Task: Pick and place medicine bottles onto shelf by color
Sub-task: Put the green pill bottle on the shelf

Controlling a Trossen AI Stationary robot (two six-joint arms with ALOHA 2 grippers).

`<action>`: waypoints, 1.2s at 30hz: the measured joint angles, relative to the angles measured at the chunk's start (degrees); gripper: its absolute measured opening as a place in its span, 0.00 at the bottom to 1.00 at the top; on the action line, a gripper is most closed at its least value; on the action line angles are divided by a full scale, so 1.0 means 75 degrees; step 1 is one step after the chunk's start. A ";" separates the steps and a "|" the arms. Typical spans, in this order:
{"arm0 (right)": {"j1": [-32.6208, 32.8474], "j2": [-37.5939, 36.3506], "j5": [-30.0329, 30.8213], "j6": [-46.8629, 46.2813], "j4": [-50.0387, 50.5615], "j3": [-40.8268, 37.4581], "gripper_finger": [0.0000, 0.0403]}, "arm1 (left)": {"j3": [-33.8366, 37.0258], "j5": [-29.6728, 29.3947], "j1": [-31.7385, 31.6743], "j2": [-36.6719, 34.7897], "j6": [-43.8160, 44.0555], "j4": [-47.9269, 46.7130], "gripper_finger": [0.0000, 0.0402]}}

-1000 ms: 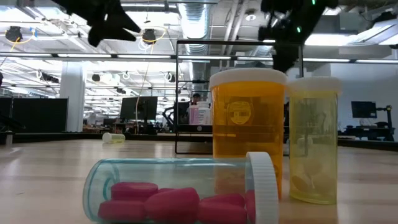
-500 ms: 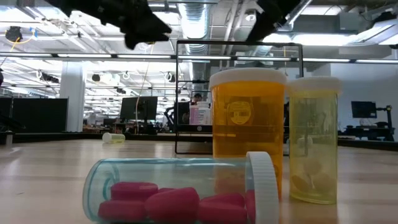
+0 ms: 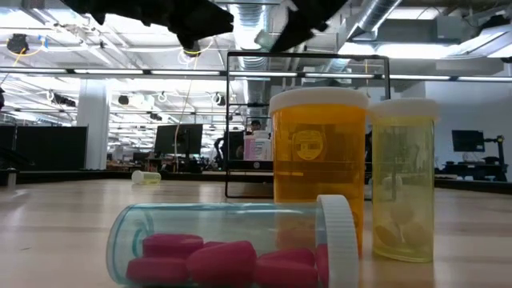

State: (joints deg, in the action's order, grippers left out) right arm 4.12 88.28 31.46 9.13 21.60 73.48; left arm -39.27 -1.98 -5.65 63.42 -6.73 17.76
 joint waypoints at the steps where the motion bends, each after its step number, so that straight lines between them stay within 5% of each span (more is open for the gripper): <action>1: 0.0003 0.0169 -0.0002 0.0083 -0.0008 0.0186 0.25 | 0.0000 0.0002 0.0034 0.0000 -0.0117 -0.0006 0.37; 8: 0.0003 0.1104 -0.0007 0.0454 0.0291 0.1245 0.25 | 0.0000 -0.1096 0.0361 0.0000 -0.0700 -0.0056 0.47; 18: 0.0003 0.1531 -0.0014 0.0661 0.0542 0.1955 0.25 | 0.0000 -0.1588 0.0583 0.0000 -0.0953 -0.0076 0.65; 22: 0.0019 0.1531 -0.0056 0.0681 0.0565 0.2030 0.25 | 0.0000 -0.2256 0.0577 -0.0002 -0.0831 -0.0038 0.66; 36: 0.0105 0.1528 -0.0073 0.1075 0.0402 0.2059 0.25 | 0.0003 -0.1877 0.0580 -0.0003 -0.0488 -0.0035 0.50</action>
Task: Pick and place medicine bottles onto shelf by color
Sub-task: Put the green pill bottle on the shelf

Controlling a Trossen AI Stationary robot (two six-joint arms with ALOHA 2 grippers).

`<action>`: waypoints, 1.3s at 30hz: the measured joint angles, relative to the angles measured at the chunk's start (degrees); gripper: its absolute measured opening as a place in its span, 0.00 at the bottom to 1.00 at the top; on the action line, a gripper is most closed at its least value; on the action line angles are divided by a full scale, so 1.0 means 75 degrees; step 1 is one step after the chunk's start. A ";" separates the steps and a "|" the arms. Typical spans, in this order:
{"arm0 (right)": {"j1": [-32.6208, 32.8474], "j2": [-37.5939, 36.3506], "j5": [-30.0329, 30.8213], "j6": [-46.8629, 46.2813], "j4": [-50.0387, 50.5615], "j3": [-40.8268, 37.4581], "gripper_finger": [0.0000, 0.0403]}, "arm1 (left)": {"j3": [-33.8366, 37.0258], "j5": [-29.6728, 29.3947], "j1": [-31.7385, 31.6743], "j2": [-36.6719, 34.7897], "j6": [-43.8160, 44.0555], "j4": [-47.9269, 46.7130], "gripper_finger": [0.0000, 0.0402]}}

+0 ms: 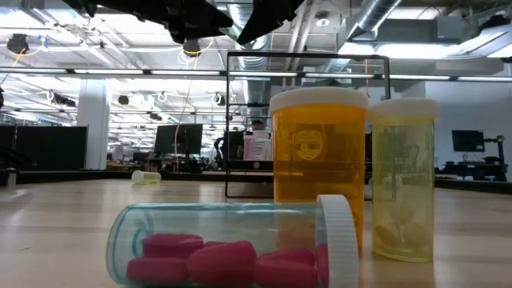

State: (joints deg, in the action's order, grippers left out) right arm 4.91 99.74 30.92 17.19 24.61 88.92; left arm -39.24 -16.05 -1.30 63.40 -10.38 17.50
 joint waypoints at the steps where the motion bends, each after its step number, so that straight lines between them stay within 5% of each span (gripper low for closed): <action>1: -0.0001 0.0000 0.0000 0.0000 0.0004 0.0000 0.25 | 0.0000 0.0070 -0.0003 0.0000 0.0049 0.0000 0.48; 13: 0.0010 0.0000 -0.0012 -0.0023 0.0062 0.0000 0.25 | 0.0003 0.0629 -0.0003 0.0000 0.0130 -0.0017 0.23; 18: 0.0101 0.0000 0.0064 -0.0023 0.0060 -0.0003 0.30 | 0.0003 0.0666 -0.0003 -0.0003 0.0301 -0.0015 0.24; 30: 0.0253 -0.0449 0.0070 -0.0400 0.1316 0.0047 0.60 | 0.0003 0.0652 -0.0003 -0.0003 0.0661 -0.0009 0.24; 39: 0.0003 -0.1635 0.0065 -0.2788 0.4020 0.0216 0.57 | -0.0587 0.0792 -0.0280 0.0466 0.1859 -0.0789 0.24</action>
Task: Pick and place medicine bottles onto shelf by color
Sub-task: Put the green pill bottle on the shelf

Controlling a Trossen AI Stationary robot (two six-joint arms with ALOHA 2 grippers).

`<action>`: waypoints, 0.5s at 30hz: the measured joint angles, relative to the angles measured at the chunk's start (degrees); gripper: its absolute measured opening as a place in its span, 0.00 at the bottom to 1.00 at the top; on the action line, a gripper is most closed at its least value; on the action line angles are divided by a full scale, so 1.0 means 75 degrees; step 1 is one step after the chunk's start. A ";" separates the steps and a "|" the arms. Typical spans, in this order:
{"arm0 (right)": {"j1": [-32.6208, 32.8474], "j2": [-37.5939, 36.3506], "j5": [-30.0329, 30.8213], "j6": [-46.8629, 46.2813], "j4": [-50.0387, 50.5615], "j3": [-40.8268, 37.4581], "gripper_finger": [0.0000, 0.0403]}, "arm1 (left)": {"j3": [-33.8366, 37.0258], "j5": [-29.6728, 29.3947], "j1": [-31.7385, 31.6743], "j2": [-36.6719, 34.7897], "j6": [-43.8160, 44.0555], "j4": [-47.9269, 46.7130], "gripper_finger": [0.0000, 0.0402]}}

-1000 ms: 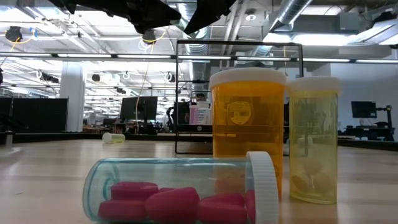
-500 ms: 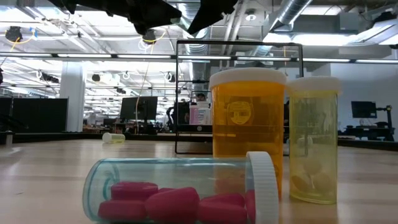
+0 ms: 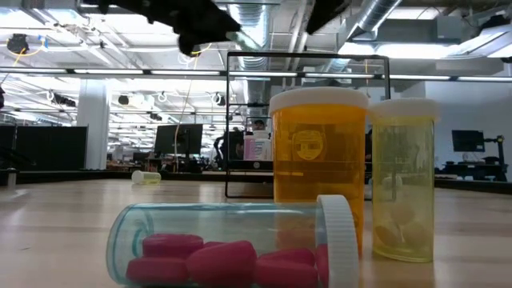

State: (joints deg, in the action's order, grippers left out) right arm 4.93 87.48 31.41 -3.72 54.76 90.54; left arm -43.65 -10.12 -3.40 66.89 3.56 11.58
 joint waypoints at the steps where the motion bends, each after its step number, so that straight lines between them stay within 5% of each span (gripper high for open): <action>1: -0.0053 -0.0103 -0.0001 -0.0252 0.0294 0.0000 0.56 | -0.0240 0.0027 -0.0052 0.0177 0.0049 -0.0204 0.24; 8: -0.0231 -0.0397 0.0005 -0.1753 0.1919 0.0000 0.54 | -0.2126 0.0037 -0.0522 0.1516 0.0621 -0.3275 0.24; 15: -0.0207 -0.0454 0.0287 -0.2140 0.2667 -0.0193 0.53 | -0.3622 0.0065 -0.0922 0.2966 0.0604 -0.4949 0.24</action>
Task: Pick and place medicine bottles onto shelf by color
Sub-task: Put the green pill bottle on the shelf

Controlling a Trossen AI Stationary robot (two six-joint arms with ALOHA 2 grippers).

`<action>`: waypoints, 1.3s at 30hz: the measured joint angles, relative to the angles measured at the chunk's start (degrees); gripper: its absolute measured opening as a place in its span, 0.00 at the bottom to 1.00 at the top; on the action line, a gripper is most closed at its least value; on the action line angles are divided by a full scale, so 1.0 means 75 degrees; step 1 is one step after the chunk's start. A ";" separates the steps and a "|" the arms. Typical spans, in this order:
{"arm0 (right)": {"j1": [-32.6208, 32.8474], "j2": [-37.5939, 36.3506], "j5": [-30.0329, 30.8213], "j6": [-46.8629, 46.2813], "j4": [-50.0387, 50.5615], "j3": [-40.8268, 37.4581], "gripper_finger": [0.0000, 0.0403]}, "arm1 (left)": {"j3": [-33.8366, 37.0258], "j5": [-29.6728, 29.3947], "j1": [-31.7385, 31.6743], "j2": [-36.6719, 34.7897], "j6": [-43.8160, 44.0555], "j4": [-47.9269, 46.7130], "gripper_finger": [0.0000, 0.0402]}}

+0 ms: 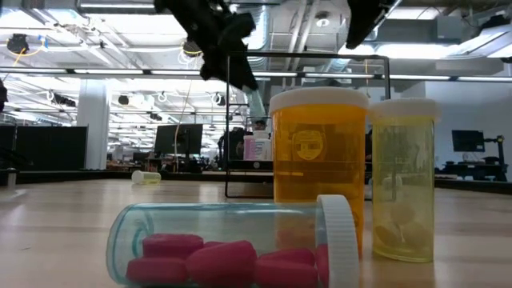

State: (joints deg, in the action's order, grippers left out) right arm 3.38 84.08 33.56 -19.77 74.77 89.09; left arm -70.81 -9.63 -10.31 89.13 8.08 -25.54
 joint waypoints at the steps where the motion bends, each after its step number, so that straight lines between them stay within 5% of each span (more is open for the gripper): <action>1: 0.0000 -0.0088 0.0027 -0.0014 0.0012 -0.0174 0.53 | -0.0125 0.0040 -0.0043 0.0166 -0.0040 -0.0231 0.24; 18: -0.0274 -0.2128 0.0161 -0.0314 -0.1792 -0.3276 0.53 | -0.0613 0.0033 -0.0513 0.1190 0.0427 -0.0855 0.24; 39: -0.0323 -0.2317 0.0157 0.0118 -0.2680 -0.3852 0.53 | -0.0617 0.0108 -0.0690 0.1752 0.0673 -0.0595 0.25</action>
State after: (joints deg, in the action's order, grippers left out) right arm 0.95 66.70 34.74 -18.88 54.67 60.20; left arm -75.44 -8.82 -15.49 102.28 13.13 -29.99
